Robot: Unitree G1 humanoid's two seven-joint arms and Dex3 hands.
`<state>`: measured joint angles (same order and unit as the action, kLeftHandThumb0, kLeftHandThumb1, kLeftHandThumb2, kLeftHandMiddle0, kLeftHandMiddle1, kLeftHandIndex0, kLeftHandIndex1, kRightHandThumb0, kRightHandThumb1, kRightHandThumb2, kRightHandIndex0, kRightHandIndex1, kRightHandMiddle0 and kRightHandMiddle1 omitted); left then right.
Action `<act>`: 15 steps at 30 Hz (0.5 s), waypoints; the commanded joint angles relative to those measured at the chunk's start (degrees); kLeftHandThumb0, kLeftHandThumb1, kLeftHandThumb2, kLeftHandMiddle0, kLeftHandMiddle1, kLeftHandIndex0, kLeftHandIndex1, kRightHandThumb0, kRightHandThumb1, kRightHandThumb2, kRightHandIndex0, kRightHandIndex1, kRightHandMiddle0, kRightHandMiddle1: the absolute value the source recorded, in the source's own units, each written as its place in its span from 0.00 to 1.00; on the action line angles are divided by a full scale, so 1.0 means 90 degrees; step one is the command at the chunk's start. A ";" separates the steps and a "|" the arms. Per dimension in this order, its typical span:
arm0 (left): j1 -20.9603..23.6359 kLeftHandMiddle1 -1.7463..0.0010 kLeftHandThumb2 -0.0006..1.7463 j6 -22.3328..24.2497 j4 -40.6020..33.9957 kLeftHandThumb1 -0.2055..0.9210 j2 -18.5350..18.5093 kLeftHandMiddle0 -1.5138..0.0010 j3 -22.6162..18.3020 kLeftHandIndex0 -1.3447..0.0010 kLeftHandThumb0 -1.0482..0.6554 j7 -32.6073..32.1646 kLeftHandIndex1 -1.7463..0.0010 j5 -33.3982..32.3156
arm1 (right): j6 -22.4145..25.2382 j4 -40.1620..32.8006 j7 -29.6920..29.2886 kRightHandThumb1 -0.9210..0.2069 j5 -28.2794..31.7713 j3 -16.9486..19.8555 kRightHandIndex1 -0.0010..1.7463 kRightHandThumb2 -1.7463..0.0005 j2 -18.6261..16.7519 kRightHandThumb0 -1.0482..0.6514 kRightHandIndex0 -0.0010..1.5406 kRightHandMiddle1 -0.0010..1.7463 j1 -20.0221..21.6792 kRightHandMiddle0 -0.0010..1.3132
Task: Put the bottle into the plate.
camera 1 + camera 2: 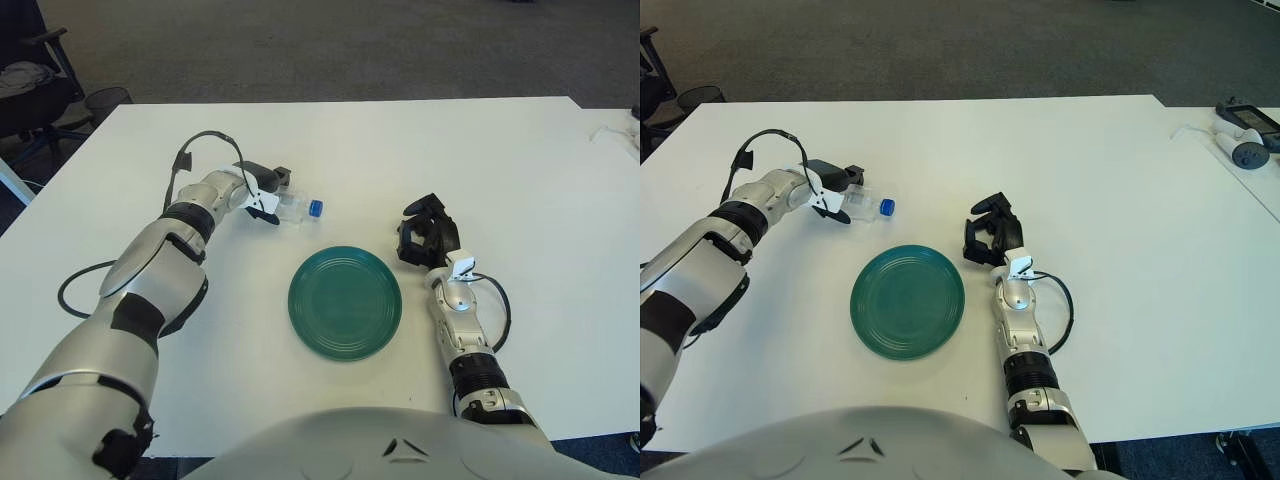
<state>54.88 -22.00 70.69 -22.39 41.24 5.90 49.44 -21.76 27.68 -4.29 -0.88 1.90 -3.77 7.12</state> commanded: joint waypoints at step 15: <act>-0.0774 0.00 0.12 -0.0536 0.0311 1.00 0.0235 0.45 -0.0136 0.60 0.22 -0.0632 0.00 -0.0410 | 0.0314 0.0419 -0.0007 0.48 0.0016 0.0025 1.00 0.28 -0.0015 0.61 0.30 1.00 -0.0273 0.34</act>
<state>52.25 -25.91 72.05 -21.80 39.31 -0.44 45.34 -21.90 28.22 -4.29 -0.88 2.02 -3.76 7.34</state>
